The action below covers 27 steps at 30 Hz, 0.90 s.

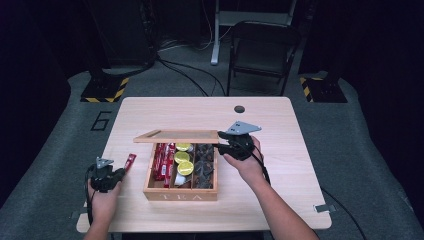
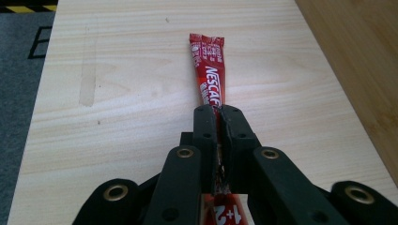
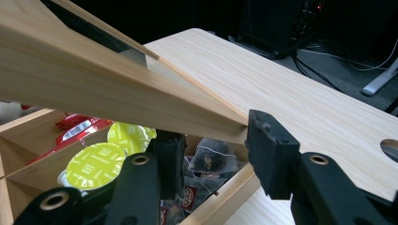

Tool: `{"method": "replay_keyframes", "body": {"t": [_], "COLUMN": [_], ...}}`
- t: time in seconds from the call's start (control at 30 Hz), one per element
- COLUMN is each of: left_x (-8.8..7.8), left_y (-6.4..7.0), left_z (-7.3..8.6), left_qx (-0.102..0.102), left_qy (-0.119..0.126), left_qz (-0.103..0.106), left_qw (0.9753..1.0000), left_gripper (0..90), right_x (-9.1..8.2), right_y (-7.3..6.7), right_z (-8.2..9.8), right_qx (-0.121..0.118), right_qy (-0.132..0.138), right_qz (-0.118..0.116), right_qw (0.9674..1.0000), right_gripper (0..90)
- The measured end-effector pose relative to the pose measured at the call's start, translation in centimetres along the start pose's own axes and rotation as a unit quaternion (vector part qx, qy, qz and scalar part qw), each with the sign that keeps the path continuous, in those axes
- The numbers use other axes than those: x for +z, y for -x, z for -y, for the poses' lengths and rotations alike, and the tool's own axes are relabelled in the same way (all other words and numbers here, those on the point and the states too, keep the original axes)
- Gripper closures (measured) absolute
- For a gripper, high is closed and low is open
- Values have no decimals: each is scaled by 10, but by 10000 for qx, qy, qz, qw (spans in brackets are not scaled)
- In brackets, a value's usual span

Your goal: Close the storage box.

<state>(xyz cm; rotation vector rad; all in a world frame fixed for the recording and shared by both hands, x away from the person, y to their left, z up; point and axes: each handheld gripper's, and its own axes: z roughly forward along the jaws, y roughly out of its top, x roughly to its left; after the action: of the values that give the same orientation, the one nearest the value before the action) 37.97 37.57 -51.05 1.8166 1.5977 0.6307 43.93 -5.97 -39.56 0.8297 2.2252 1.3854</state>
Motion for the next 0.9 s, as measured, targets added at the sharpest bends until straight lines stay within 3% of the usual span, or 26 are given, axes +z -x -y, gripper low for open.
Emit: {"method": "replay_keyframes", "body": {"t": [0.57, 0.9], "left_x": [4, 4], "left_y": [0, 1], "left_z": [2, 3], "left_qx": [28, 18], "left_qy": [-159, -111], "left_qz": [-10, -15], "left_qw": [9999, 9999], "left_gripper": [779, 602], "right_x": [0, 0], "right_y": [0, 0], "right_z": [0, 0], "right_qx": [-8, 21], "right_qy": [-5, 4], "right_qz": [-6, 10], "right_qw": [10000, 10000], "right_gripper": [574, 574]}}
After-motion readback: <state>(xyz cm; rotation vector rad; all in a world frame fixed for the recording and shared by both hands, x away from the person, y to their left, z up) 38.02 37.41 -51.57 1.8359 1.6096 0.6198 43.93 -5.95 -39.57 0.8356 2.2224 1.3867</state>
